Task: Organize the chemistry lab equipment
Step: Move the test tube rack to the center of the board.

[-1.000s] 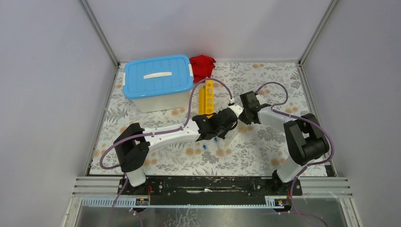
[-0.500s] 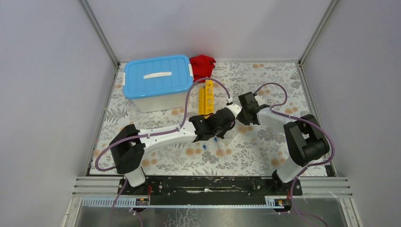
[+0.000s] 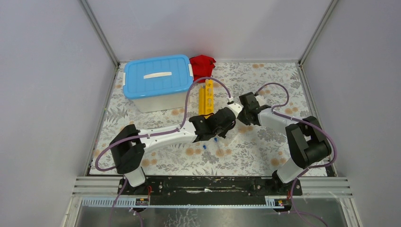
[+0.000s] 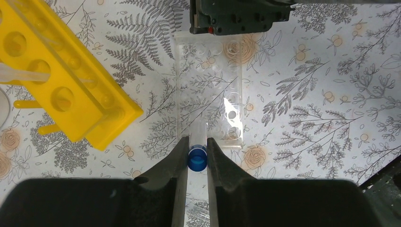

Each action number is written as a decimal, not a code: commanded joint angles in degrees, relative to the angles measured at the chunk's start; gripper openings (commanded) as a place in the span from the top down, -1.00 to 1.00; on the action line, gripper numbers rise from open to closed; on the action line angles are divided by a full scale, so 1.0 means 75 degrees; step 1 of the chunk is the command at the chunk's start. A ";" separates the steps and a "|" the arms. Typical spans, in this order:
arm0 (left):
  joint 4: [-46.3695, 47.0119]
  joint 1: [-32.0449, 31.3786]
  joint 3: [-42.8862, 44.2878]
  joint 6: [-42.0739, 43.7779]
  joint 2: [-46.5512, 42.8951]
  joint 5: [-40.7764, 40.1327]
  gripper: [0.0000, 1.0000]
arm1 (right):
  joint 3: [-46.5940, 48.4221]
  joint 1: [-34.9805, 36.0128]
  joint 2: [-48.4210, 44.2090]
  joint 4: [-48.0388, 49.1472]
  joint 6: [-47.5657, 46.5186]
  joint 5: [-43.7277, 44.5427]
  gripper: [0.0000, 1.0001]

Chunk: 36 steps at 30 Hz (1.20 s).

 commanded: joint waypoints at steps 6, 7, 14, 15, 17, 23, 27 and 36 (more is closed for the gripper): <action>0.0654 -0.0090 0.0070 -0.0053 0.0228 -0.0102 1.00 | -0.0110 0.0055 -0.0449 0.0052 0.0179 0.0400 0.30; 0.0658 -0.0094 0.0066 -0.0047 0.0251 -0.0104 1.00 | -0.0127 0.0054 -0.0451 0.0043 0.0188 0.0433 0.30; 0.0652 -0.0095 0.0060 -0.0023 0.0384 -0.0131 1.00 | -0.0272 0.0031 -0.0601 0.0109 0.0282 0.0572 0.27; 0.0668 -0.0095 0.0053 -0.0023 0.0388 -0.0127 1.00 | -0.0274 0.0022 -0.0608 0.0110 0.0277 0.0563 0.27; 0.0675 -0.0096 0.0056 -0.0023 0.0420 -0.0123 1.00 | -0.0291 0.0005 -0.0624 0.0132 0.0280 0.0568 0.27; 0.0673 -0.0095 0.0087 -0.0013 0.0522 -0.0098 1.00 | -0.0365 -0.0017 -0.0662 0.0173 0.0271 0.0573 0.27; 0.0650 -0.0095 0.0125 0.0000 0.0584 -0.0076 1.00 | -0.0400 -0.0040 -0.0685 0.0200 0.0265 0.0577 0.27; 0.0446 -0.0095 0.0339 0.0056 0.0804 -0.0076 1.00 | -0.0415 -0.0063 -0.0743 0.0204 0.0230 0.0582 0.26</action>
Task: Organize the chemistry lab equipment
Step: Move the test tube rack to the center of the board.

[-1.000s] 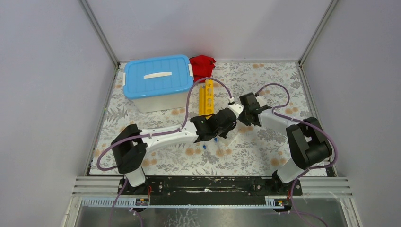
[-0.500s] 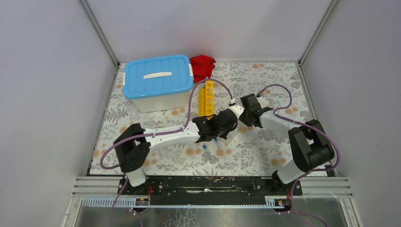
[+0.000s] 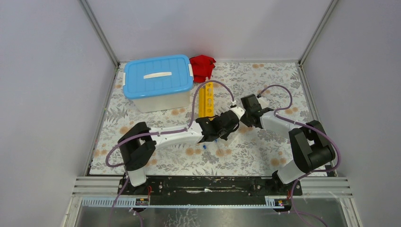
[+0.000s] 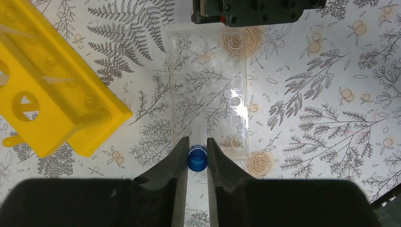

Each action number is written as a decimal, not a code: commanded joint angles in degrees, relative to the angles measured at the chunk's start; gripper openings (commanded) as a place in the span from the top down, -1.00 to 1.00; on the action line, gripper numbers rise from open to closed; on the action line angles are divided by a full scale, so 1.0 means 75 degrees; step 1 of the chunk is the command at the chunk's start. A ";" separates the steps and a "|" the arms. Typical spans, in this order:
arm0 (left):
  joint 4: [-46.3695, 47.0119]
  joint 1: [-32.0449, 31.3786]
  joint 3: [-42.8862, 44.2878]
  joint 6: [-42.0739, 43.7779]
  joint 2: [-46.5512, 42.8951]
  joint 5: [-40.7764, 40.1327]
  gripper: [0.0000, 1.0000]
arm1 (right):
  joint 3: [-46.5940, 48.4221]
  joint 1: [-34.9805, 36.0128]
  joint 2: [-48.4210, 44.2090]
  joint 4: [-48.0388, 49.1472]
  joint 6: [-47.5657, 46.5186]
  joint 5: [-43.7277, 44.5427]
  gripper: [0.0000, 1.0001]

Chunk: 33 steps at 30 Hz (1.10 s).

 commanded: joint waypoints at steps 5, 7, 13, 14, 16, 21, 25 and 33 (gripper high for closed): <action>-0.0040 -0.0057 0.0511 0.0082 0.0311 -0.0053 1.00 | -0.0015 -0.0052 -0.0273 0.0144 0.0040 0.0368 0.26; -0.0131 -0.0051 0.0606 0.0094 0.0378 -0.0017 1.00 | -0.0027 -0.0052 -0.0241 0.0161 0.0019 0.0355 0.26; -0.0285 -0.0015 0.0705 0.0061 0.0500 0.0086 1.00 | -0.0097 -0.0064 -0.0183 0.0227 0.0014 0.0337 0.26; -0.0317 0.0008 0.0740 0.0043 0.0531 0.0130 1.00 | -0.0097 -0.0065 -0.0190 0.0230 0.0009 0.0337 0.26; -0.0385 0.0045 0.0779 0.0018 0.0571 0.0200 1.00 | -0.0098 -0.0074 -0.0185 0.0239 -0.0014 0.0339 0.26; -0.0450 0.0111 0.0816 -0.0043 0.0605 0.0359 0.98 | -0.0097 -0.0077 -0.0173 0.0233 -0.0038 0.0345 0.26; -0.0520 0.0171 0.0810 -0.0090 0.0628 0.0406 0.93 | -0.0120 -0.0087 -0.0162 0.0251 -0.0054 0.0329 0.26; -0.0624 0.0291 0.0870 -0.0163 0.0656 0.0534 0.70 | -0.0109 -0.0087 -0.0107 0.0274 -0.0057 0.0305 0.25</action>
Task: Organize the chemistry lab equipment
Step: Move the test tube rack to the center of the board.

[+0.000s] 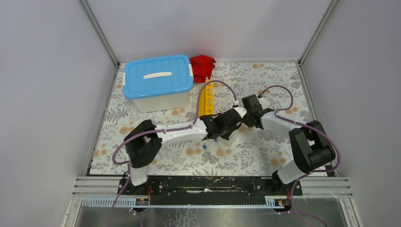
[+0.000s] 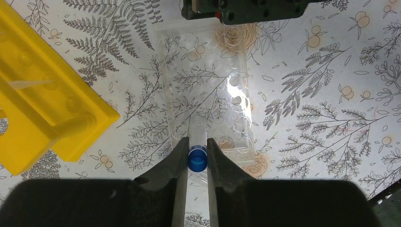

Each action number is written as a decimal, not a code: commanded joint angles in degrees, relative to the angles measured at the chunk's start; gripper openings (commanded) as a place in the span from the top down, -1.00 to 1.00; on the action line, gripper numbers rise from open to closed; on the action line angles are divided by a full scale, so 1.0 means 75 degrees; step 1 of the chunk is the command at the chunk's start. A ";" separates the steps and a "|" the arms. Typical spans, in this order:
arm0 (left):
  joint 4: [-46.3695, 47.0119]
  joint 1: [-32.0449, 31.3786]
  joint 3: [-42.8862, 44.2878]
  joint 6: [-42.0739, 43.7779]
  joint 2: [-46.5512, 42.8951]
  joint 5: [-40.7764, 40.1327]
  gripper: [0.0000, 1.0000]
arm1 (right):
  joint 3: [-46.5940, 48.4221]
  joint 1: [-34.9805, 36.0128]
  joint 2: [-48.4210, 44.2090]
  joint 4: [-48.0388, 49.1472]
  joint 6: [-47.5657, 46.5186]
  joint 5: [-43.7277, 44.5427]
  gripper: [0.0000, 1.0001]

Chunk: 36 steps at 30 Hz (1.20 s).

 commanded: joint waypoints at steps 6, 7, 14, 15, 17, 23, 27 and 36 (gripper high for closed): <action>-0.0207 0.0146 0.0359 -0.0108 0.0121 0.0141 0.59 | -0.0016 -0.0015 -0.0068 0.0166 -0.0047 0.0307 0.26; -0.0207 0.0159 0.0363 -0.0117 0.0131 0.0159 0.55 | -0.0019 -0.0008 -0.0054 0.0166 -0.0040 0.0300 0.26; -0.0219 0.0182 0.0325 -0.0132 0.0157 0.0191 0.28 | -0.0007 -0.0014 -0.0028 0.0166 -0.0053 0.0321 0.26; -0.0219 0.0184 0.0312 -0.0132 0.0162 0.0189 0.24 | -0.0007 -0.0014 -0.0023 0.0166 -0.0051 0.0322 0.26; -0.0219 0.0184 0.0316 -0.0141 0.0163 0.0190 0.17 | -0.0007 -0.0011 -0.0024 0.0166 -0.0053 0.0322 0.26; -0.0219 0.0184 0.0378 -0.0144 0.0137 0.0157 0.07 | 0.0064 -0.0014 -0.0073 0.0124 -0.0106 0.0342 0.26; -0.0256 0.0184 0.0504 -0.0149 0.0089 0.0154 0.03 | 0.0132 -0.0014 -0.0157 0.0012 -0.0172 0.0409 0.25; -0.0430 0.0161 0.0855 -0.0248 -0.0251 0.0206 -0.03 | 0.0288 -0.0014 -0.0469 -0.0301 -0.0313 0.0613 0.26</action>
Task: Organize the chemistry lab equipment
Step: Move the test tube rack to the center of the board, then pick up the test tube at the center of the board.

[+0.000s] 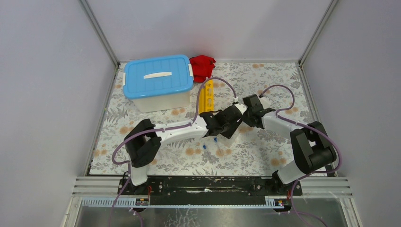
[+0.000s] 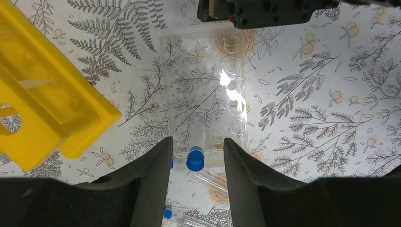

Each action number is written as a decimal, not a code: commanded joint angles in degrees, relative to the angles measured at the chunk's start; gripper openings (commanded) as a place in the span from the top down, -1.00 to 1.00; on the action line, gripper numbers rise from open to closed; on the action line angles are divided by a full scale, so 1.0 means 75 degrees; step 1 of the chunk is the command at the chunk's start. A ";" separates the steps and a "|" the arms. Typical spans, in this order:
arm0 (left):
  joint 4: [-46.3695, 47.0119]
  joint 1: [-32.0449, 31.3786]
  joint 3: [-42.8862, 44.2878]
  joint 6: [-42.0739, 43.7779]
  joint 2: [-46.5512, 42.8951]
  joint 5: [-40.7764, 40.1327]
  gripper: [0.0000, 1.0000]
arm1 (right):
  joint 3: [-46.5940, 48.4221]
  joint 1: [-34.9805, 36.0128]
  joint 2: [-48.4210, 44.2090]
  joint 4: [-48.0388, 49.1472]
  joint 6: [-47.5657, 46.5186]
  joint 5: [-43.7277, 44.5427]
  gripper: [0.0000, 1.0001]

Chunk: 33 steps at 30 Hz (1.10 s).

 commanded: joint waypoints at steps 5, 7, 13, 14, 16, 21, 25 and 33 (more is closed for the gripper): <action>-0.0112 -0.0053 0.0559 -0.0128 -0.0674 -0.0200 -0.03 | 0.0462 0.0044 -0.0756 -0.0483 -0.0392 0.0734 0.24; -0.0129 -0.0092 0.0510 -0.0216 -0.0918 -0.0333 -0.04 | 0.0470 0.0044 -0.1004 -0.0583 -0.0610 0.0905 0.23; 0.0046 -0.0155 -0.0094 -0.0747 -0.1953 -0.0983 -0.07 | 0.0444 0.0064 -0.1804 -0.0752 -0.1515 0.1104 0.14; 0.0111 -0.0167 -0.0277 -0.0936 -0.2203 -0.1087 -0.08 | 0.0451 0.0098 -0.1919 -0.0810 -0.1689 0.1136 0.12; 0.0196 -0.0169 -0.0686 -0.1227 -0.2760 -0.1327 -0.09 | 0.0394 0.0262 -0.2230 -0.0889 -0.2019 0.1303 0.07; 0.0270 -0.0178 -0.1652 -0.1910 -0.3973 -0.1866 -0.14 | 0.0068 0.0848 -0.3231 -0.0925 -0.2713 0.1643 0.03; 0.0326 -0.0178 -0.2381 -0.2351 -0.4786 -0.2191 -0.18 | -0.0045 0.1420 -0.3888 -0.1141 -0.3126 0.1763 0.02; 0.0196 -0.0178 -0.3299 -0.3070 -0.5763 -0.2665 -0.21 | -0.0302 0.3150 -0.4948 -0.1432 -0.3353 0.1759 0.02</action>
